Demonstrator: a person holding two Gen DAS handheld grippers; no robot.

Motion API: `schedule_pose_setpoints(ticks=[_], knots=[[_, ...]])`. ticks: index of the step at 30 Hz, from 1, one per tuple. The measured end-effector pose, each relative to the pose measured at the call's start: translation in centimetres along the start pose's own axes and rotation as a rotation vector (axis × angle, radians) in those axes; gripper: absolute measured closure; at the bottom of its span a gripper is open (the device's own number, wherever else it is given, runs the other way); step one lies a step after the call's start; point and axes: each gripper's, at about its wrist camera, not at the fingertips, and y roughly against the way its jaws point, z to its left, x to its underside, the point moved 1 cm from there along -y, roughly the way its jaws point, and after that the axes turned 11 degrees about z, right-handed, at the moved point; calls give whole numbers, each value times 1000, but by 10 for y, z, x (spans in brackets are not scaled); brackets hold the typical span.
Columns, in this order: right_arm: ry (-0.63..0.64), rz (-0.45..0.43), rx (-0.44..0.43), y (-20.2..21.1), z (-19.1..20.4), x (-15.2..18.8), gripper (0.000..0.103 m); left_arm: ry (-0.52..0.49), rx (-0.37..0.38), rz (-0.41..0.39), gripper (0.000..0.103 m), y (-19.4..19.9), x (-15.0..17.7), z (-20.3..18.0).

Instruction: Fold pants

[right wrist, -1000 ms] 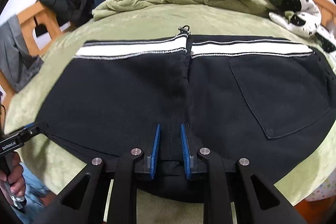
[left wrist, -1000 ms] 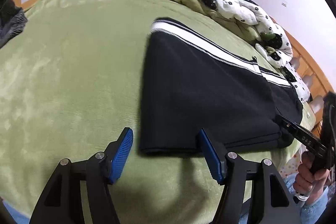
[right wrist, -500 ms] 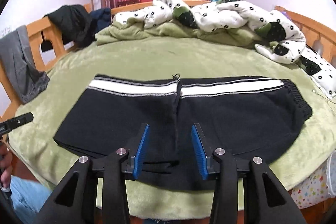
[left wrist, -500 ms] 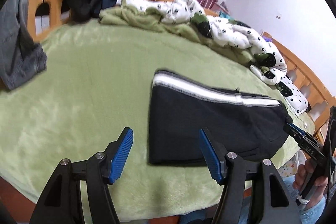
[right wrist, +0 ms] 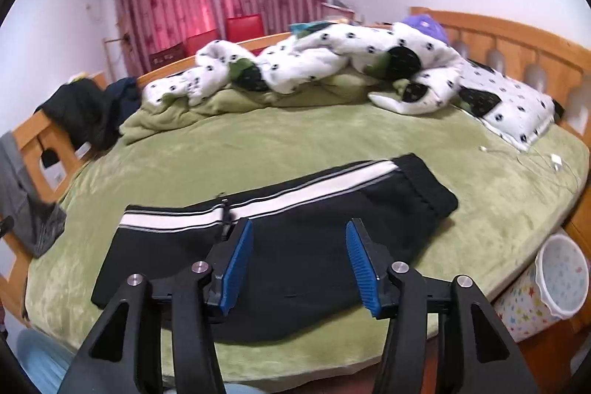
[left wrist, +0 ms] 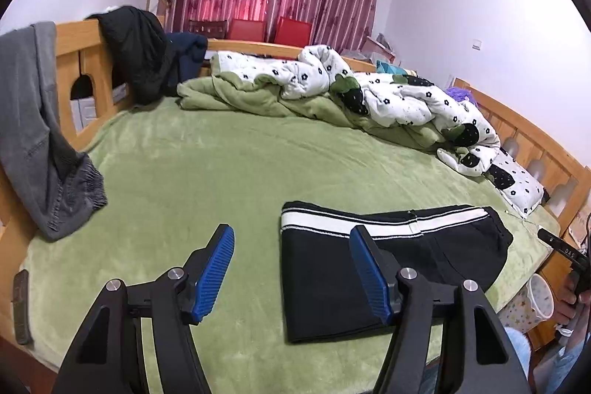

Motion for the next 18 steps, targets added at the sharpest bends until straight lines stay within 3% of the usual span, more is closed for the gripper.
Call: schedule_pose_setpoints(ticks=[8, 18], knots=[[-123, 101, 19, -70, -63, 24, 50, 40, 133, 156, 41, -96, 11, 5], [-354, 168, -20, -172, -135, 27, 50, 108, 221, 313, 41, -205, 26, 18]])
